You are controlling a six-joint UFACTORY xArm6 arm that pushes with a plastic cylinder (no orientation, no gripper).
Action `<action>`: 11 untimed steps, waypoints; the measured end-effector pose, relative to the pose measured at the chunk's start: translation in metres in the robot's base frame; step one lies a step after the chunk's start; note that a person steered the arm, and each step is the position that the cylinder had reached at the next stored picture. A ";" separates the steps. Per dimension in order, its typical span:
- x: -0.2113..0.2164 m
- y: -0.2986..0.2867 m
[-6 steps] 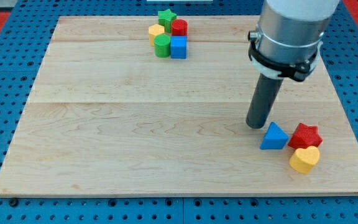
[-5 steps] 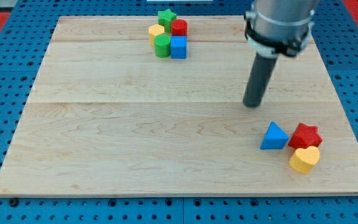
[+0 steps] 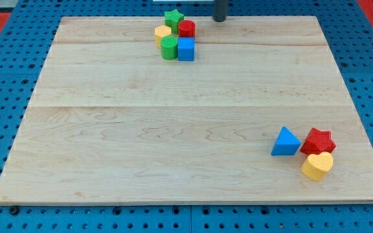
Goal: Move the green circle with the yellow hexagon to the center of the board
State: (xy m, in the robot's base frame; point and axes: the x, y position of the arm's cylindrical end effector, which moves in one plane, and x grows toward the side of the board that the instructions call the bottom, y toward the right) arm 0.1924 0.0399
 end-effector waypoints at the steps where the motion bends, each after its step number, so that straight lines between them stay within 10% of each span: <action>1: 0.000 -0.051; 6: 0.015 -0.158; 8: 0.023 -0.066; 11: 0.078 -0.122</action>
State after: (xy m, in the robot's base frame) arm 0.2706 -0.0822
